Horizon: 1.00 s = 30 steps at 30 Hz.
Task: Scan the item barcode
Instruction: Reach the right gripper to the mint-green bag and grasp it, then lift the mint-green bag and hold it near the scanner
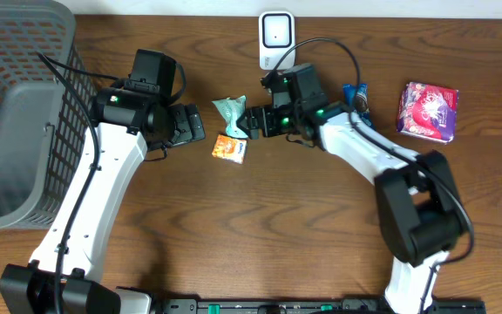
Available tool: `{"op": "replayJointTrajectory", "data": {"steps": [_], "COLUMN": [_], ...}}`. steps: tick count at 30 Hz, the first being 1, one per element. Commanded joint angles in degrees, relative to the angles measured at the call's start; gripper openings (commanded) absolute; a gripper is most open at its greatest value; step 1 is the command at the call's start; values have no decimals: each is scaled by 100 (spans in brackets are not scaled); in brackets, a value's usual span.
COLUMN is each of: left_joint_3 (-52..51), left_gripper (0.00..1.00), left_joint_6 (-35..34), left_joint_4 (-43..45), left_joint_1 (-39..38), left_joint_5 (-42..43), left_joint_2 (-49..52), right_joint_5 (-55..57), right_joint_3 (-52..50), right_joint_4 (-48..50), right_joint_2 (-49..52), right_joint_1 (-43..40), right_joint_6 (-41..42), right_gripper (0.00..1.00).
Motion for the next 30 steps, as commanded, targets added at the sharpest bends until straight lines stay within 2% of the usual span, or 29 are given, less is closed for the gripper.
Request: {"op": "replayJointTrajectory", "data": {"steps": [1,5,8,9,11,13,14,17,19,25,30], "left_joint_3": [-28,-28,-28,-28,-28,-28,-28,-28,-28,-28,-28], "left_gripper": [98,98,98,98,98,98,98,98,98,98,98], "left_joint_6": [94,94,94,94,94,94,96,94,94,94,94], "left_joint_4": [-20,-20,-17,-17,-17,-20,-17,-20,-17,-20,-17], "left_joint_1": [17,17,17,17,17,17,17,17,17,17,17], "left_joint_5": [-72,-72,-72,-72,-72,-72,-72,-72,-72,-72,-72], "left_joint_2": [13,13,13,13,13,13,13,13,13,13,13], "right_joint_5": [-2,-4,-7,-4,-2,-4,-13,-107,98,2330,2876], "right_joint_3": [39,39,39,39,42,48,55,55,57,57,55], "right_joint_4": [597,1434,1532,1510,1517,1530,1526,1342,879,-1320,-2098], "right_joint_2": [538,1040,1147,1163,1163,1163,1156,960,605,-590,-894], "right_joint_1": [122,142,142,142,140,129,98,-24,-125,-208,-197], "right_joint_6": [728,1344,1408,1311,1226,1226,1226,1126,769,262,267], "right_gripper": [93,86,77,61,36,16,1,1,1,1,2]}}
